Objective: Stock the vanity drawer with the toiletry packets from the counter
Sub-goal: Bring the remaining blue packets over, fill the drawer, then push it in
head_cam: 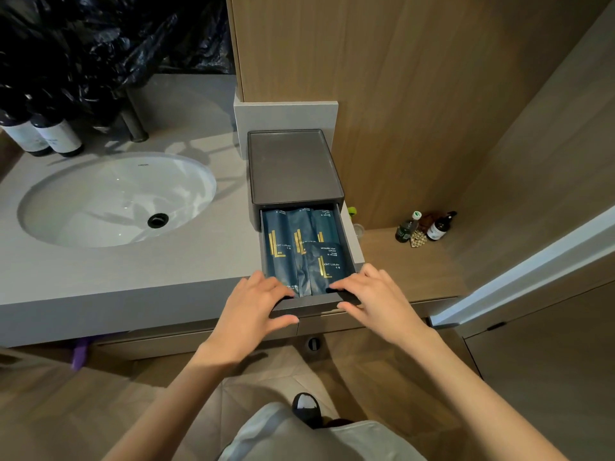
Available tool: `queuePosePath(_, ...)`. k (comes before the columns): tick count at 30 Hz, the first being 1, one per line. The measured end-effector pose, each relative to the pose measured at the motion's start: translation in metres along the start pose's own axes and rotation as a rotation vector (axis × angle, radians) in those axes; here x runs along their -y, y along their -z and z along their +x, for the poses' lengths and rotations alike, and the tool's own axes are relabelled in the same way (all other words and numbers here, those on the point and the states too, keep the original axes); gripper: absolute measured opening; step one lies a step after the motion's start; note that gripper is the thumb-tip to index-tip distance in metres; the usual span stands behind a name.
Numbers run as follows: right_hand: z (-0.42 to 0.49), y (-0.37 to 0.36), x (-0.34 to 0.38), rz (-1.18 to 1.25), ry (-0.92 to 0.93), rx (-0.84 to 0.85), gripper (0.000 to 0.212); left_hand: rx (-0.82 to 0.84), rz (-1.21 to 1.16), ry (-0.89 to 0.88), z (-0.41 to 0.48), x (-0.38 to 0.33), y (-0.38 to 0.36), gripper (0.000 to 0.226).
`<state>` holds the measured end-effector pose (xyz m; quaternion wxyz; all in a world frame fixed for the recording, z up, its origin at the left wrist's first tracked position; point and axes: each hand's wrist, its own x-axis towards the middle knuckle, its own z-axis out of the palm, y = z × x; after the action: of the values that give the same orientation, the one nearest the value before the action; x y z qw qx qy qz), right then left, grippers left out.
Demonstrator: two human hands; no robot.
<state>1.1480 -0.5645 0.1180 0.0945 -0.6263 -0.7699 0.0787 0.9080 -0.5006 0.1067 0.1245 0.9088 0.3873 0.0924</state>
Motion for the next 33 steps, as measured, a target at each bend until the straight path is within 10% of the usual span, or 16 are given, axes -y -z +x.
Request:
queuePosePath(17,0.021,0.003,-0.008,-0.101,0.001,-0.039,0.021,-0.018,0.076,0.072,0.018,-0.002,0.017,0.029)
queuePosePath(33,0.097,0.004,-0.030,-0.127,-0.061,-0.137,0.054,-0.183,0.100,0.241,0.081,0.033,0.016,0.056)
